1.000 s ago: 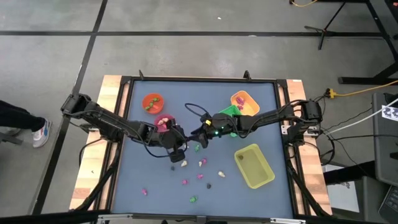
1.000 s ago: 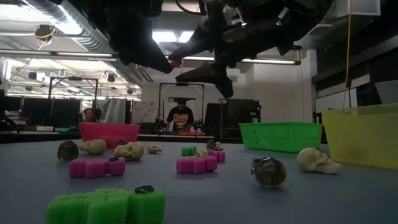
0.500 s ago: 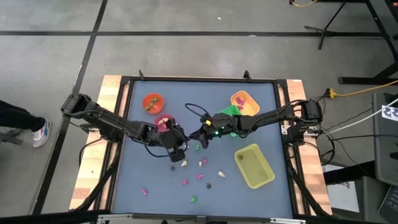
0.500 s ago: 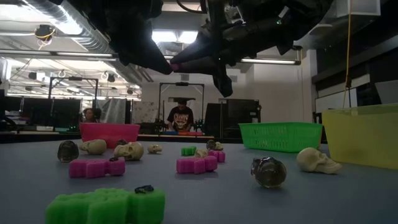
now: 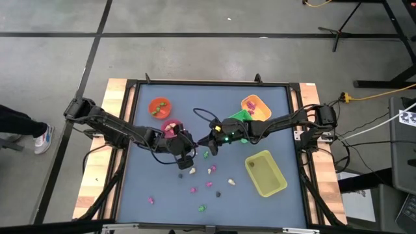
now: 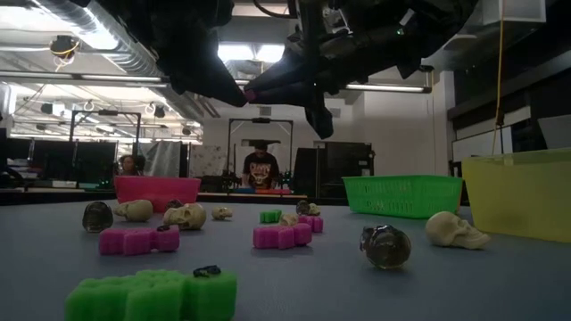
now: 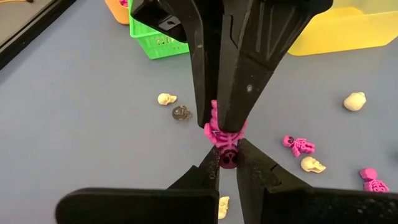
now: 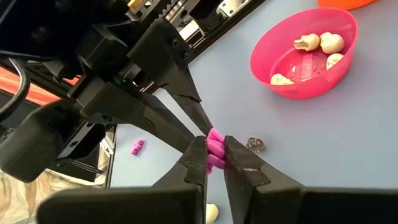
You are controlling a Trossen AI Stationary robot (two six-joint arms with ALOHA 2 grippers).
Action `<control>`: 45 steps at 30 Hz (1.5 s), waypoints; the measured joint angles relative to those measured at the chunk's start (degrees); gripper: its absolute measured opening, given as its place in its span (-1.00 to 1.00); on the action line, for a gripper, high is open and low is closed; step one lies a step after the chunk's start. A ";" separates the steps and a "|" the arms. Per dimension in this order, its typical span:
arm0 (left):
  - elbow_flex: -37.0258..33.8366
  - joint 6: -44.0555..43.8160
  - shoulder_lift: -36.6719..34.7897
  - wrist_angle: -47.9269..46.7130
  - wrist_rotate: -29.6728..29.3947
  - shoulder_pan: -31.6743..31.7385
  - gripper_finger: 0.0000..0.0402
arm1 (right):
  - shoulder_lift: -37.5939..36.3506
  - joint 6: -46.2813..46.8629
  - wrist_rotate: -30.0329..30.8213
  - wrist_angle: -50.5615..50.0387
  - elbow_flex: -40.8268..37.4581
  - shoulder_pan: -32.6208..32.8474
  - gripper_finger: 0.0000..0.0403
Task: Sort Halloween decoration
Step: Put the pink skeleton toy into the yellow bin
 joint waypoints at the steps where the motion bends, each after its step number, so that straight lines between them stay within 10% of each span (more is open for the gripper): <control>1: 0.00 0.00 0.00 0.01 0.05 0.00 -0.93 | -0.01 -0.20 0.00 -0.03 0.00 -0.01 -0.85; 15: 0.00 -0.02 -0.04 -1.88 0.56 -0.04 -0.33 | -0.66 -3.89 -2.90 -4.08 -0.02 -4.24 -0.86; 27: 0.00 -0.13 -0.04 -2.80 0.55 -0.04 -0.28 | -9.60 -14.79 -1.84 -28.24 -0.04 -15.20 -0.86; 45: 0.00 -0.09 -0.04 -2.82 0.55 -0.02 -0.28 | -21.05 -21.48 25.74 -68.59 -0.02 -25.62 -0.84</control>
